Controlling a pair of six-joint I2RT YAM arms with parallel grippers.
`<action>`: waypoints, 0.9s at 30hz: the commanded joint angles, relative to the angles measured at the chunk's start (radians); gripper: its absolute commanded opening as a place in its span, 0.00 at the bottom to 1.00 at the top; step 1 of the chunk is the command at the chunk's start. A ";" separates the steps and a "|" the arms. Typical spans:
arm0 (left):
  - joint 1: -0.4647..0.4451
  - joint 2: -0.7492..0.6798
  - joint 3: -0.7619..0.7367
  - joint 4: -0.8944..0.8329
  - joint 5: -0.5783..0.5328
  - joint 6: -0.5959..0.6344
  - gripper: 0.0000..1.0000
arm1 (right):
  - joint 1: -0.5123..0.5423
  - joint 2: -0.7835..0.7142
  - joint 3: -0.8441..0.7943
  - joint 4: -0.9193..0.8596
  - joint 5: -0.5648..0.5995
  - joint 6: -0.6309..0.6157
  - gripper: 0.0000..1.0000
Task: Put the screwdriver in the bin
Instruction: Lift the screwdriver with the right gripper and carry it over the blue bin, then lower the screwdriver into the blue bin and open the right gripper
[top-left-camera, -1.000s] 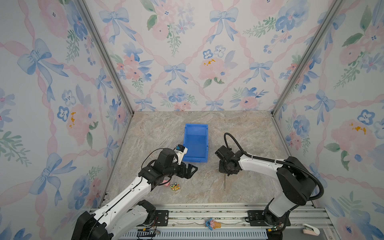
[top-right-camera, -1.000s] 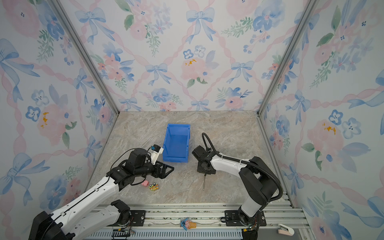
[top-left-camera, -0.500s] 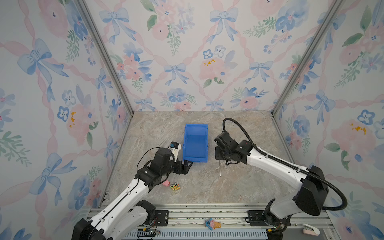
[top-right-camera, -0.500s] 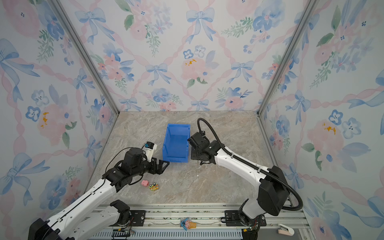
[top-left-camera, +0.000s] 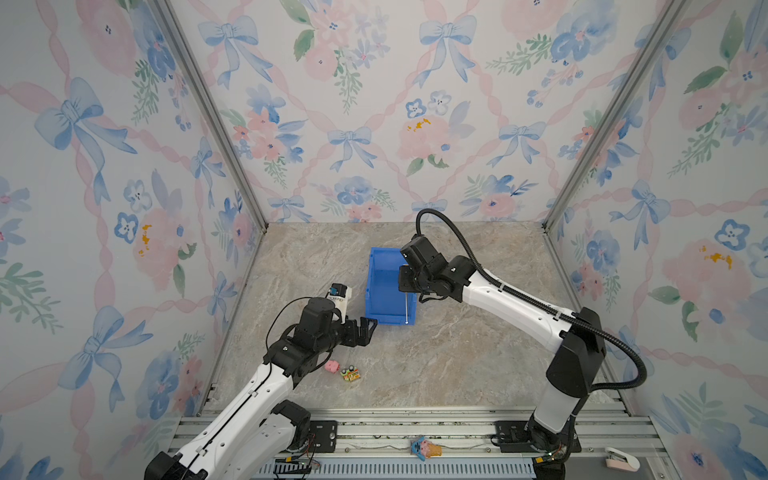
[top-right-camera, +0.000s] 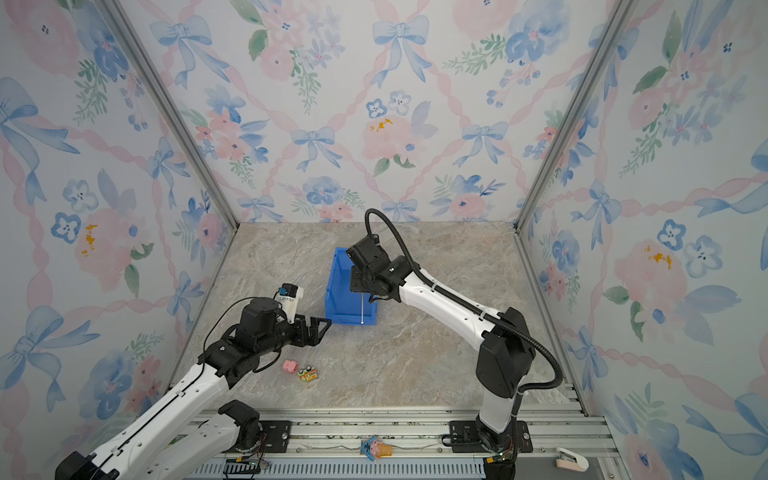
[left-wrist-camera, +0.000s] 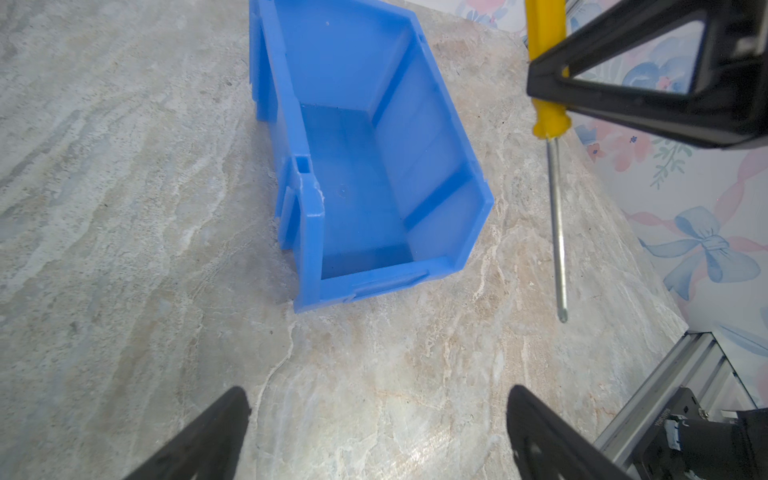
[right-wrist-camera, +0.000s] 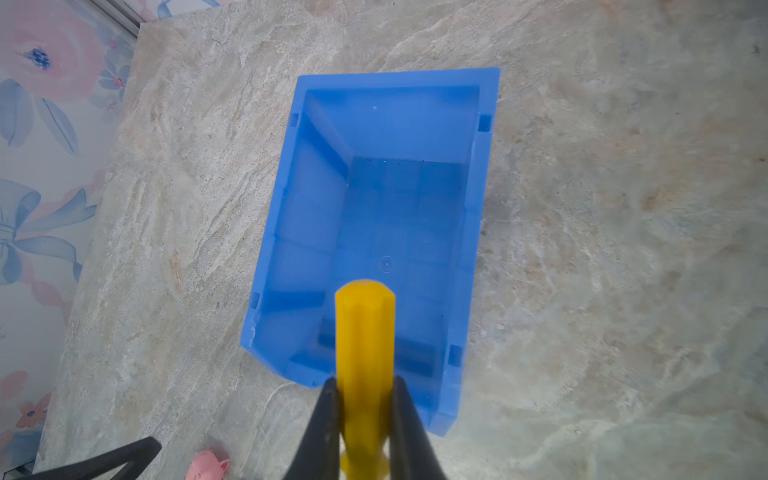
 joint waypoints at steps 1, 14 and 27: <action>0.008 -0.027 -0.019 0.017 -0.033 -0.031 0.98 | 0.000 0.072 0.082 0.030 -0.032 0.013 0.00; 0.025 -0.083 -0.056 0.018 -0.058 -0.075 0.97 | -0.007 0.276 0.243 0.034 -0.006 0.013 0.00; 0.028 -0.092 -0.060 0.018 -0.072 -0.078 0.97 | -0.027 0.366 0.307 0.020 0.047 0.010 0.00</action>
